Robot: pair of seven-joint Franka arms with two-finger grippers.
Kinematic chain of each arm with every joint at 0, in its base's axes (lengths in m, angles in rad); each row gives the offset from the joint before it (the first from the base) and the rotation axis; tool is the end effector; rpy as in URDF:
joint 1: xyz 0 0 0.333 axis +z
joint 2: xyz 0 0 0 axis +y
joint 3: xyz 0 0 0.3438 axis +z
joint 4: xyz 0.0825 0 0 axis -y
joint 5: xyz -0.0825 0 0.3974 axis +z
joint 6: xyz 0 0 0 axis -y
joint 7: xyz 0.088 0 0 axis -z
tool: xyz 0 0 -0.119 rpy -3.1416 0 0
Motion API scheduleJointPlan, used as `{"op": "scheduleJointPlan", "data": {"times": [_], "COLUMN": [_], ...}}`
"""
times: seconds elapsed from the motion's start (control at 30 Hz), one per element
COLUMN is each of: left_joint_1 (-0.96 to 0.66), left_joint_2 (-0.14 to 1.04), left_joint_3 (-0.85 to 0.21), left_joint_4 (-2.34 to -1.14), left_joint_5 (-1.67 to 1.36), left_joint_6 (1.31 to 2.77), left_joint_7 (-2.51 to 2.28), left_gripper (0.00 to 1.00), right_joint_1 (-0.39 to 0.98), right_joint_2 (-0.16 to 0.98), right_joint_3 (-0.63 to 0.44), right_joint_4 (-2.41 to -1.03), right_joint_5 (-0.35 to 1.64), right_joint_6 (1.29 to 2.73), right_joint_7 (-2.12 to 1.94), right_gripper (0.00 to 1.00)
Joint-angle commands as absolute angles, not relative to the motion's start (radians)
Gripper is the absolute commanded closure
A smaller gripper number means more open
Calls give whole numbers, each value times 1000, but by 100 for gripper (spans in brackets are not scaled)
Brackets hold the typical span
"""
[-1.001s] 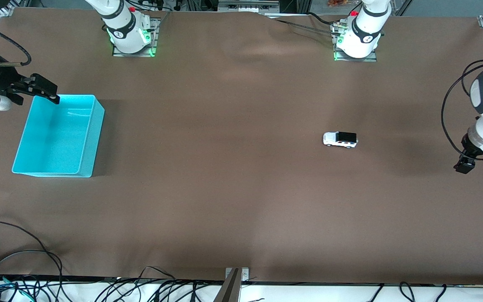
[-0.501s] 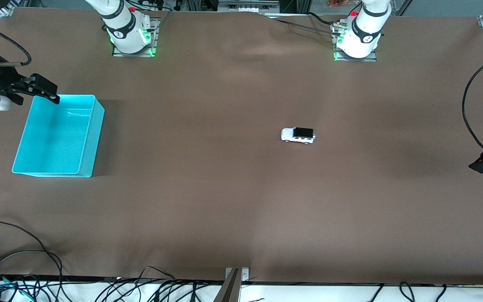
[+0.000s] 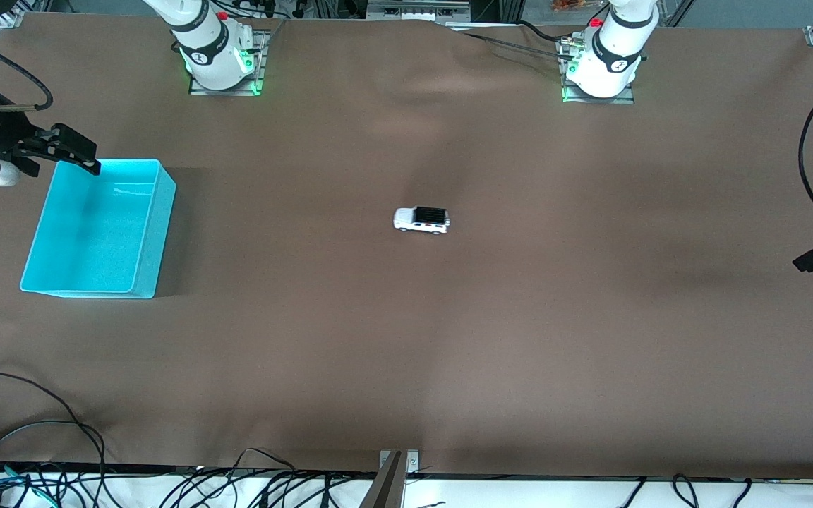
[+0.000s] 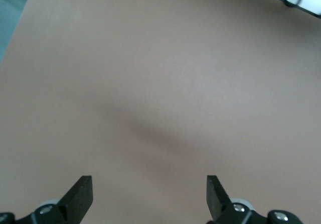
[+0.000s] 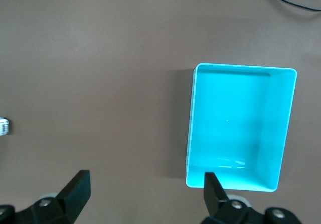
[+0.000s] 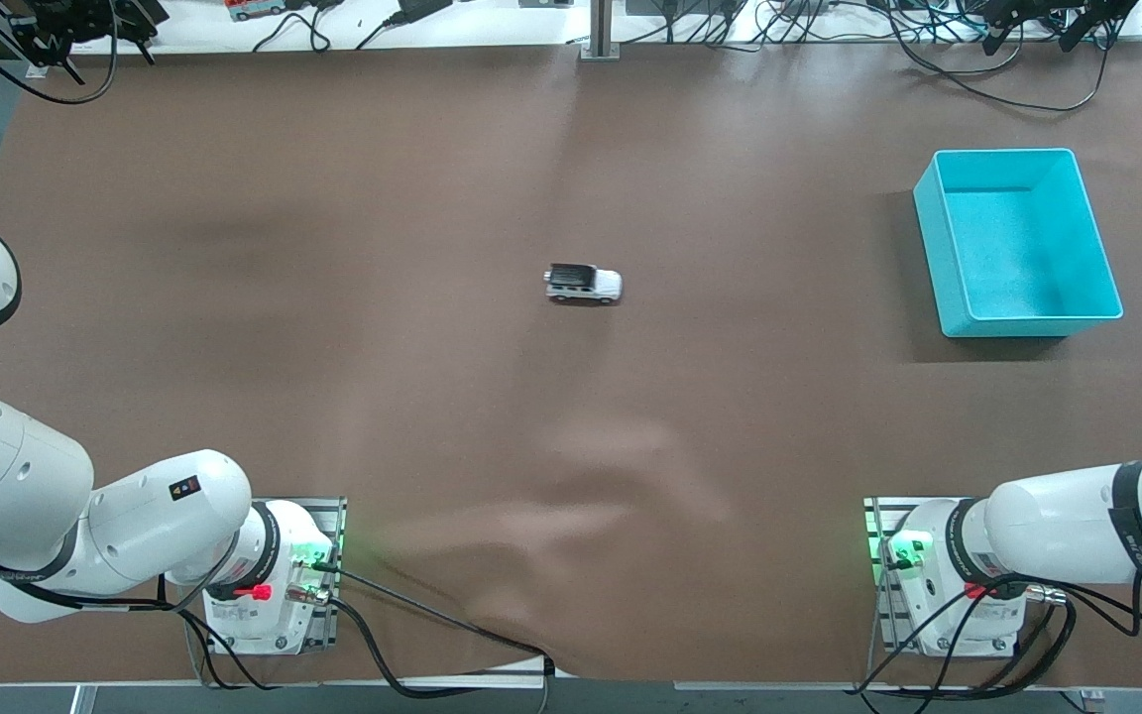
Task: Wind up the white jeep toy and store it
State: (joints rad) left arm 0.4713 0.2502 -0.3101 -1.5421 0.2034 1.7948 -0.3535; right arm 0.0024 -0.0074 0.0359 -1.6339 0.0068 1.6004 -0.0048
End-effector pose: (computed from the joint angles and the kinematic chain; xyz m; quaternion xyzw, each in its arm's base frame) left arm 0.6421 0.1452 0.5275 -0.9694 -0.2375 -0.0134 0.0605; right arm 0.5657 0.0225 0.6164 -0.9997 -0.0214 0.0131 0.0030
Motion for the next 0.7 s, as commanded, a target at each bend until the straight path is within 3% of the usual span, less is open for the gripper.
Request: {"op": "scheduleJointPlan", "data": {"times": [0.0, 0.67], "left_joint_1": [472, 476], "left_joint_2": [245, 198], "left_joint_3": [-334, -388], "left_joint_4": [-1468, -1450], "left_joint_5": [163, 37], "left_joint_6": [1701, 1647], "left_joint_7": [-233, 8], "left_gripper": [0, 0], "right_joint_1": [2, 2], "right_joint_2": [-11, -11], "right_joint_3": [41, 43], "right_joint_4": [-1617, -1617], "right_joint_5": [-2, -2], "right_joint_6": [1583, 1582], "right_joint_7": [-2, -2], "right_gripper": [0, 0]}}
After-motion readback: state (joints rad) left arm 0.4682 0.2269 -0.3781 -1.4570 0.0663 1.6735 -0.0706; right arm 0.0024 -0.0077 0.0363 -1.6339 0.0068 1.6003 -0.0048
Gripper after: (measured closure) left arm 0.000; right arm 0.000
